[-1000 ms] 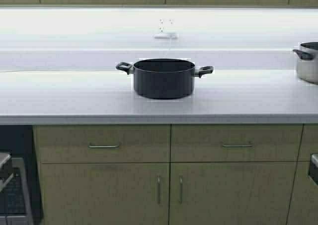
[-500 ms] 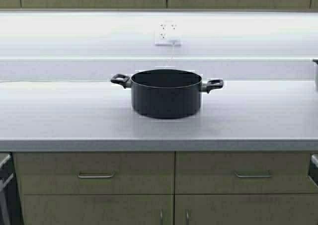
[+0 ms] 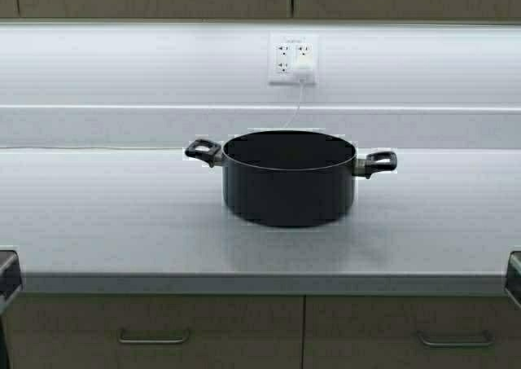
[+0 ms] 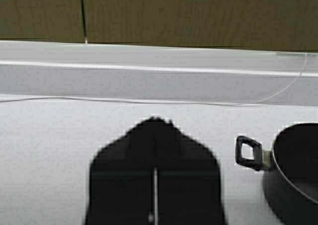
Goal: Open the cabinet, put the pot inside, then close it
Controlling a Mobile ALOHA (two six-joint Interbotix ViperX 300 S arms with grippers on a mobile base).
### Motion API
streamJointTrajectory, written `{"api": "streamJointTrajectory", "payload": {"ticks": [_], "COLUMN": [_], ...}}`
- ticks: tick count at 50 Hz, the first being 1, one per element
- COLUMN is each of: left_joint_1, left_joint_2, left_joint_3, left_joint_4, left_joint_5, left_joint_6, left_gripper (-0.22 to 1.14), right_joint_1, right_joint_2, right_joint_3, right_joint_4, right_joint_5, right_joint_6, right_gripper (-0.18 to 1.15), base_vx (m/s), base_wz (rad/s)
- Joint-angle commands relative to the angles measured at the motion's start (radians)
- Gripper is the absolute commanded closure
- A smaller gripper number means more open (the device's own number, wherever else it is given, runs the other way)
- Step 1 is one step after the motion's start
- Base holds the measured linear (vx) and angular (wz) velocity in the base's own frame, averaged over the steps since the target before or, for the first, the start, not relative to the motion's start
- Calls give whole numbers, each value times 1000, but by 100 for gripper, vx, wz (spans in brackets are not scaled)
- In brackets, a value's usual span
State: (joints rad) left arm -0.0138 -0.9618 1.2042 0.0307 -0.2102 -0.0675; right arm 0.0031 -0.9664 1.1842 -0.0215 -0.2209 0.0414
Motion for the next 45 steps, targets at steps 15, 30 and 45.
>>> {"api": "streamJointTrajectory", "payload": {"ticks": [15,30,45], "left_joint_1": [-268,-502,-615], "left_joint_2": [35,314,764], "left_joint_3": [-29,-114,-388], "left_joint_4": [43,32,-153], "left_joint_5": [83,-164,-420], "left_joint_6": [5,5,147], "left_gripper": [30,-7,-7], "right_joint_1": [186,469,623], "right_joint_2": [31,313,769], "right_joint_3": [-54,-118,-491], "right_joint_4": [-14,57,469], "right_joint_5": [-2,-308,-456], "right_joint_6": [8,2,-463], "right_gripper": [18,1,1], "base_vx": [16,4,-1], "base_wz": [-4,-1,-1]}}
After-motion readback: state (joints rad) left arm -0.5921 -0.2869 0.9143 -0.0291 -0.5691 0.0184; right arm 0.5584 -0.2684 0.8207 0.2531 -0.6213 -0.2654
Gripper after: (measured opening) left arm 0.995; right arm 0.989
